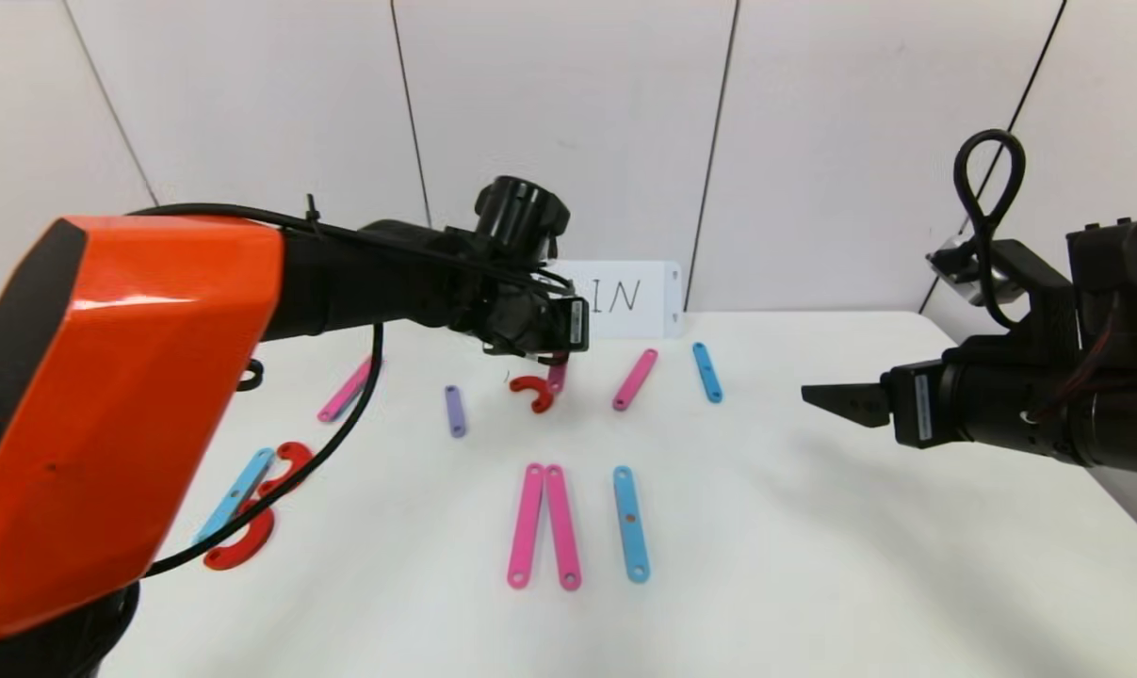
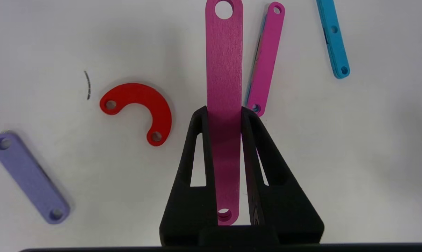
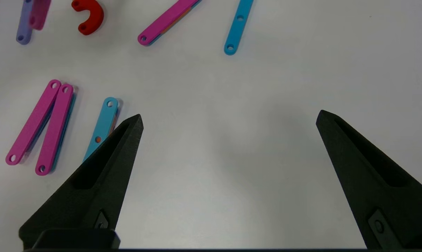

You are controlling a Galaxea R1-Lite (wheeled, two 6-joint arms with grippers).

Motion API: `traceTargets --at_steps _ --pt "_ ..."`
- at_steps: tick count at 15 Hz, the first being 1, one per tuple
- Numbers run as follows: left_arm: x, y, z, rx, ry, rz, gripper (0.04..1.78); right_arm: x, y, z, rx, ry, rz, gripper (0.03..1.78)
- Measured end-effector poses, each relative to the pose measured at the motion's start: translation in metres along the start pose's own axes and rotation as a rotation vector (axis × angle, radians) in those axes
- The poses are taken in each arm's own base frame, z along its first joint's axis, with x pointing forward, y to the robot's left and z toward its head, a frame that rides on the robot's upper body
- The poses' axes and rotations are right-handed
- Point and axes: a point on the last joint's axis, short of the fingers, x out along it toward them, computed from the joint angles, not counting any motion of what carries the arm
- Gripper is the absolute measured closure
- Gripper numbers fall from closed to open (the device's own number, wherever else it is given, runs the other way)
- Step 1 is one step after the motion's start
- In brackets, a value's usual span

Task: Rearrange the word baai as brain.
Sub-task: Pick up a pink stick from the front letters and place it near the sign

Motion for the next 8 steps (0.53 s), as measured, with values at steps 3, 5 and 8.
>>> traceTargets --at_steps 3,5,8 --pt "0.031 0.0 -0.01 0.015 -0.015 -0.008 1.55 -0.001 0.0 -0.001 -0.001 0.0 0.0 0.08" --pt "0.047 0.001 -0.018 0.016 -0.016 -0.009 1.55 -0.001 0.0 -0.001 -0.002 0.001 0.0 0.08" --pt "0.063 0.004 -0.029 0.016 0.013 0.004 1.55 -0.001 0.0 -0.002 -0.002 0.002 0.0 0.08"
